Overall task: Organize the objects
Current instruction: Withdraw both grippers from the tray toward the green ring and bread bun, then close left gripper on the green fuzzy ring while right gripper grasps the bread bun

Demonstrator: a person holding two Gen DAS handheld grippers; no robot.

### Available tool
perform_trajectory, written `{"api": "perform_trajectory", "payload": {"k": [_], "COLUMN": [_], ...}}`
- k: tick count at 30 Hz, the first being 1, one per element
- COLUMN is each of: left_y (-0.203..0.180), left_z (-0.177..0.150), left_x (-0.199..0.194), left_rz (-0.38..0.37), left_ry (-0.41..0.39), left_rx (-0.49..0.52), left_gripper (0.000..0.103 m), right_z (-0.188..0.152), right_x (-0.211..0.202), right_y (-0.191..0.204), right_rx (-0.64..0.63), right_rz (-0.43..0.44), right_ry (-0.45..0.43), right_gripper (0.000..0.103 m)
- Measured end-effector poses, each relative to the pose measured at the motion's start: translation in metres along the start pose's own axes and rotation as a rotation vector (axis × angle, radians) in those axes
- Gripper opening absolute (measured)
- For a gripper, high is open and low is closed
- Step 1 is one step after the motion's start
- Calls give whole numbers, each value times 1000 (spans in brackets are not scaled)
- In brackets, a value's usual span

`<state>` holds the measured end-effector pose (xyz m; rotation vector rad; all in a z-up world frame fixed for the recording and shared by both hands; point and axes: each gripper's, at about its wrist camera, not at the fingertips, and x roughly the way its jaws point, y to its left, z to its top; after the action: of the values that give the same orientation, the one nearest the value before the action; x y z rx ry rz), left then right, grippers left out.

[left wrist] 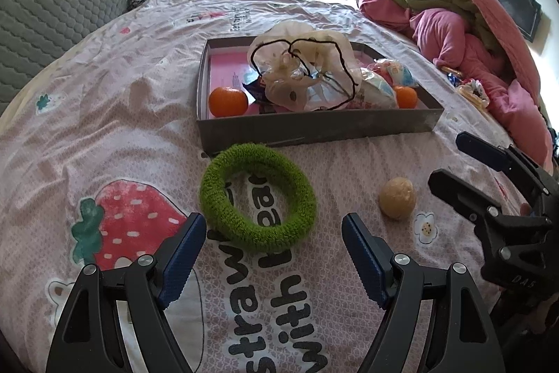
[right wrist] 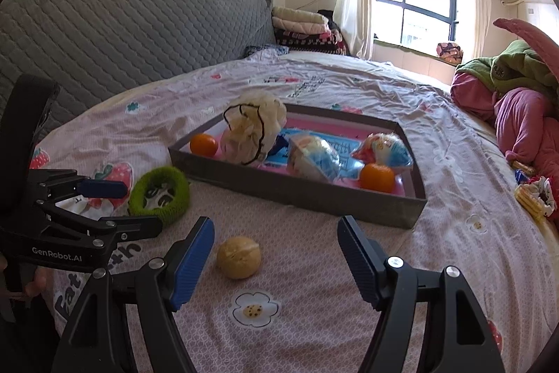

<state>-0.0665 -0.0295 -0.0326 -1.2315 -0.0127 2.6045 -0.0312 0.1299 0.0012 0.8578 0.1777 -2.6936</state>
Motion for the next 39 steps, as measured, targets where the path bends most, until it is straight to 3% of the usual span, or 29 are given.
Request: {"api": "perform_trajectory", "payload": {"k": [16,29,39], "left_y": [7,13,17], "left_z": [7,15,18], "left_x": [24,36,47], "left_rz": [22,46,55], "left_ry": [-1,-18,-10], "left_rx": [-24,-18,-35], "left_gripper": [81,81,81], "right_z": [-15,-17,-18], "right_x": [24,32,44], "right_y": [14,15,19], "right_rx": [-46,-36,-51], "right_rz": [16,47,64], "right_ry": [85,105,139], "right_gripper": [72,70,53]}}
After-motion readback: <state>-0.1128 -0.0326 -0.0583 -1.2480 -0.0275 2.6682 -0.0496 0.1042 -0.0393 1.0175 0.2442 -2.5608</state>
